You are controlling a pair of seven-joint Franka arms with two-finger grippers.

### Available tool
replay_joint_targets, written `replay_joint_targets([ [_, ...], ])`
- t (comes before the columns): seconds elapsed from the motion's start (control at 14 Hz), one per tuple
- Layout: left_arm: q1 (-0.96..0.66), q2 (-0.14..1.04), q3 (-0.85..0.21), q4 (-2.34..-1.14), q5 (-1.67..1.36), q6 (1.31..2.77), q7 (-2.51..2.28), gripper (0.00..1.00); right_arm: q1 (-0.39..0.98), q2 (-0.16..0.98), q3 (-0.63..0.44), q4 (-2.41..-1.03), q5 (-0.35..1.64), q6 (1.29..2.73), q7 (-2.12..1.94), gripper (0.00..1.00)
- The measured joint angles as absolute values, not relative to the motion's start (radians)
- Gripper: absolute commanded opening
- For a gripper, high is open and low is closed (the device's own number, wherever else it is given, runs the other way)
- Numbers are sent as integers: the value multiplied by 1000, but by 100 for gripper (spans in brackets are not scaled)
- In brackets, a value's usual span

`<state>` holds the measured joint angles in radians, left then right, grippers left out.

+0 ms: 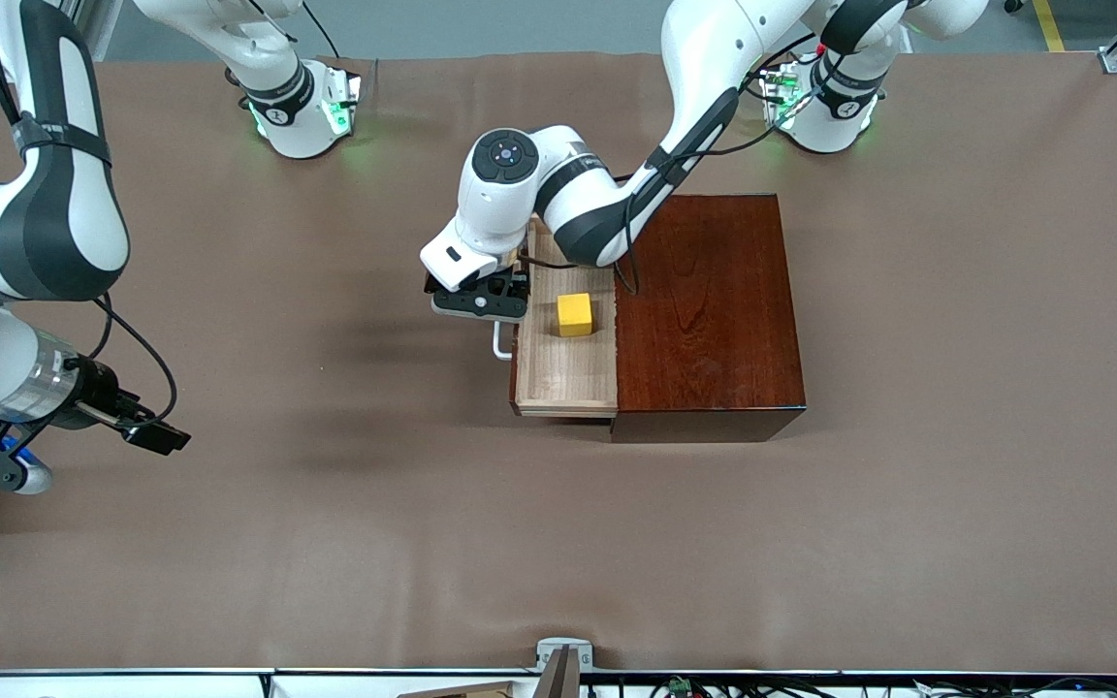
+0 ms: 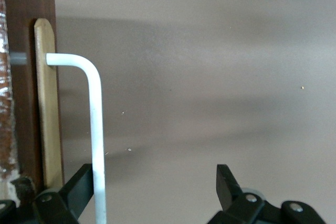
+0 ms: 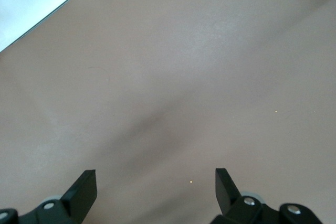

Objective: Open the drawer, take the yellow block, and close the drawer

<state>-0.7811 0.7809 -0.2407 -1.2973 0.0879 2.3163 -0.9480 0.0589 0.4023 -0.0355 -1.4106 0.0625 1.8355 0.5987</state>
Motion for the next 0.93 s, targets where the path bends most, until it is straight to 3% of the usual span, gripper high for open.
replay_joint_targets([
  [0.93, -778, 781, -243, -1290, 86, 2299, -946, 100, 59, 403, -36, -1409, 63, 1836, 599, 100],
])
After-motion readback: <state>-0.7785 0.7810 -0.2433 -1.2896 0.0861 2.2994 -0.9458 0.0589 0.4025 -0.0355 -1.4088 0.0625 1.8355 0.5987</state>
